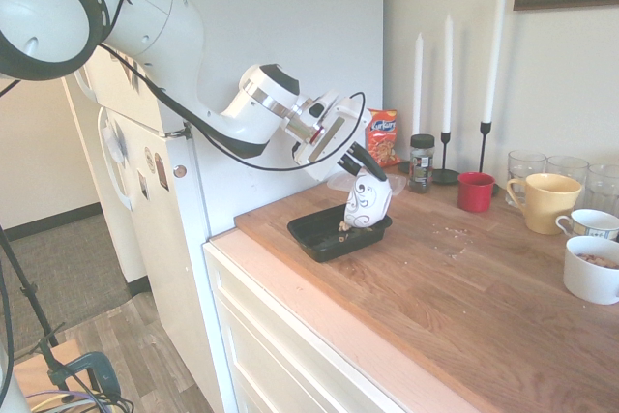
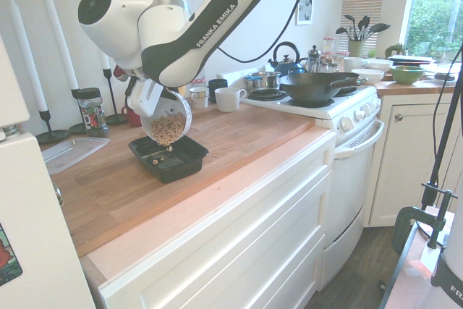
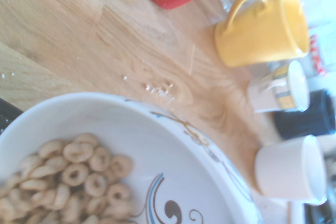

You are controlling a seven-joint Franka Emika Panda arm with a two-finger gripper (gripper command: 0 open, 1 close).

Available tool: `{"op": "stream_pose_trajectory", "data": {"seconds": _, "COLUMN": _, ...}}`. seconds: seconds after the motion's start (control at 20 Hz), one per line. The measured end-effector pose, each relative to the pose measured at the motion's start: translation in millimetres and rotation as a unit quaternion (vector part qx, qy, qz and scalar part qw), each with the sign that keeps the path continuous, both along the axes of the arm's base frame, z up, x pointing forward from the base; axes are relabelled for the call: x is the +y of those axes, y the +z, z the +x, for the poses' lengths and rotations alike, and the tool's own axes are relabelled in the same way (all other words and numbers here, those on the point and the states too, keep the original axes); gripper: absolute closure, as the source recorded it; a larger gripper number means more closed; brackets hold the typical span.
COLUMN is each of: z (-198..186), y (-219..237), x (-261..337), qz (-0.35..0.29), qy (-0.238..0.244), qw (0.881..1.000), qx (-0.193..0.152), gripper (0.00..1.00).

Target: Pour the cereal into the box

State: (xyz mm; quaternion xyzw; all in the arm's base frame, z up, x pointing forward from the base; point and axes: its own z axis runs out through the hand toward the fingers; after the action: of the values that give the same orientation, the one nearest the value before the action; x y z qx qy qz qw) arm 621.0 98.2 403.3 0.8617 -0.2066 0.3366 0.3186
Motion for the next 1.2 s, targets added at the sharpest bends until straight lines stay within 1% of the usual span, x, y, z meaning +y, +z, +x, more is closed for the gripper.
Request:
{"op": "stream_pose_trajectory", "data": {"seconds": 0.35, "z": -10, "y": -19, "x": 3, "qz": -0.057, "qy": 0.027, "qw": 0.998, "qx": -0.014, "gripper": 1.00}}
{"op": "stream_pose_trajectory", "data": {"seconds": 0.7, "z": -12, "y": -20, "x": 15, "qz": -0.084, "qy": 0.050, "qw": 0.995, "qx": -0.025, "gripper": 1.00}}
{"op": "stream_pose_trajectory", "data": {"seconds": 1.2, "z": -6, "y": -20, "x": 19, "qz": -0.135, "qy": 0.083, "qw": 0.986, "qx": -0.044, "gripper": 1.00}}
